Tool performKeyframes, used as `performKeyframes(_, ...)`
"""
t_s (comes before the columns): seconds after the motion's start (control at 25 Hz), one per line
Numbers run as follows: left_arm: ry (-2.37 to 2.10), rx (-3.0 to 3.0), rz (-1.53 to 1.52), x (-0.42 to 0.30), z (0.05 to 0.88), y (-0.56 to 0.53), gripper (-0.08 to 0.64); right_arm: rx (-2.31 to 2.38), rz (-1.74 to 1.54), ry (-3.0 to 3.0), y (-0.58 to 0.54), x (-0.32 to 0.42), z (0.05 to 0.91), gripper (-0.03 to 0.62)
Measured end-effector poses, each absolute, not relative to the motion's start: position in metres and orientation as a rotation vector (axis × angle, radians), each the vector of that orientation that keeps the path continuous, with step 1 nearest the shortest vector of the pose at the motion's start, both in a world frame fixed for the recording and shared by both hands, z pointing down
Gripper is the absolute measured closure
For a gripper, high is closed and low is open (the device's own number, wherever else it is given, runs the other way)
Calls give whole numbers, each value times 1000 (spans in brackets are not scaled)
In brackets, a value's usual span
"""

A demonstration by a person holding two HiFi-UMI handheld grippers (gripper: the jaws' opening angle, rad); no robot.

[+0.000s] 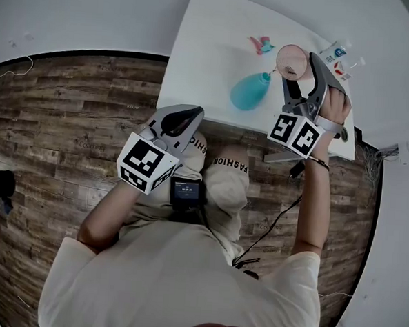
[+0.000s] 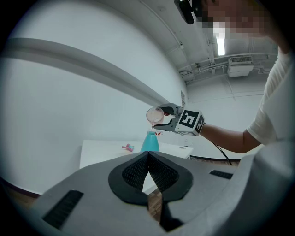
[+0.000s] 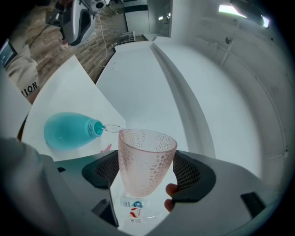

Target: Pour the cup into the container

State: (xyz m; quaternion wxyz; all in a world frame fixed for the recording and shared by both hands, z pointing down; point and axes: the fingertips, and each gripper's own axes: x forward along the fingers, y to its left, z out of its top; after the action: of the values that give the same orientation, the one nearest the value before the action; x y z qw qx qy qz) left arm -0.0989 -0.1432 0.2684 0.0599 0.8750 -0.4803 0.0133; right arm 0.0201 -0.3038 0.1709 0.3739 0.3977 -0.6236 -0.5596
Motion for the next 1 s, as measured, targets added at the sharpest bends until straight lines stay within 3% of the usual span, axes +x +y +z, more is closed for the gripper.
performKeyframes(1.0,-1455,2645,41,-99,270,-143,548,1038,-1523,-1508,-303,22,162,222)
